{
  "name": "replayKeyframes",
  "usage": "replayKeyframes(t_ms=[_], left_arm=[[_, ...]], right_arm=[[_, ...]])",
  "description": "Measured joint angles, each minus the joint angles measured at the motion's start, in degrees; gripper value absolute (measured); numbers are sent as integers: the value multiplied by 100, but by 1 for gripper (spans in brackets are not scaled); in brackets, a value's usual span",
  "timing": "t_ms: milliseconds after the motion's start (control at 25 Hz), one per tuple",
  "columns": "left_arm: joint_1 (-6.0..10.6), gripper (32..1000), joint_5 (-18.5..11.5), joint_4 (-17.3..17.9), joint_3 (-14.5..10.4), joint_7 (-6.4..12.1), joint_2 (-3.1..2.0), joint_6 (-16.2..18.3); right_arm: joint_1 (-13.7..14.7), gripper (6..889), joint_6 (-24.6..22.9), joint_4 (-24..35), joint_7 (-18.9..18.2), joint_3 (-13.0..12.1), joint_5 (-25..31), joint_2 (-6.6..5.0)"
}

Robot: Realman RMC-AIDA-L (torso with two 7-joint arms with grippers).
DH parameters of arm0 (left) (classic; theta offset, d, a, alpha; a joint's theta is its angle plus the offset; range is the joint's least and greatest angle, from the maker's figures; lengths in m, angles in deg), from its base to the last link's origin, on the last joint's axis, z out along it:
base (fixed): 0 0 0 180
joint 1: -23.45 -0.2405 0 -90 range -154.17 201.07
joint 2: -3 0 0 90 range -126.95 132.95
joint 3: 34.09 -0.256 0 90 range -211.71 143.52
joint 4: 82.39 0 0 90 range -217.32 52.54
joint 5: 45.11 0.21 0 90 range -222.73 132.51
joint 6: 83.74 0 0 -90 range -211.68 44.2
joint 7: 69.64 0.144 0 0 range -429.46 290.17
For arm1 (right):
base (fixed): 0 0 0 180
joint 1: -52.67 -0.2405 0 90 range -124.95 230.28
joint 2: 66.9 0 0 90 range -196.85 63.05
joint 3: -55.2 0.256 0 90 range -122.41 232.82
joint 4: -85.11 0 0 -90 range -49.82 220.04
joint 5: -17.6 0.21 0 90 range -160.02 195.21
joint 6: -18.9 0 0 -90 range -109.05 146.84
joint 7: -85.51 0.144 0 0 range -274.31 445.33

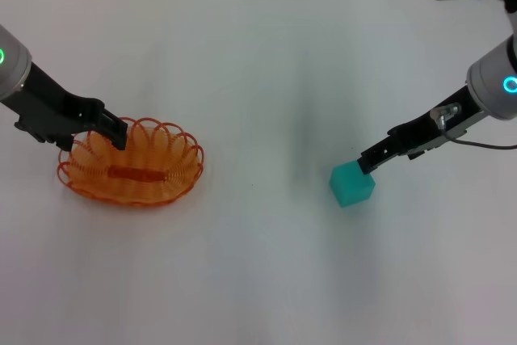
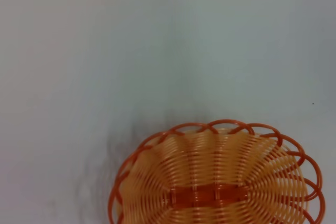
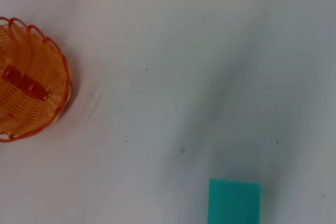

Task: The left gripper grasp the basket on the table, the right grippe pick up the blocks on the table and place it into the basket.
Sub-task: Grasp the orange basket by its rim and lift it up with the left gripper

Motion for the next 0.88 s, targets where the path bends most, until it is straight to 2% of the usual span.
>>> replayKeyframes(t_ms=[640,800,840,880], left_arm=[[5,843,1,-15,0,20,-2,-72],[32,843,47,-52,2,127,-12,-227],[63,842,115,-63,7,267,-22,-332],[73,842,156,-66,9,328,-27,-380]], right_arm=[[44,887,62,53,-45,-9,3,0],[27,887,62,53,-67,-9,9,0],[24,887,62,53,-79,-9,12,0],[24,887,62,53,-79,-9,12,0]])
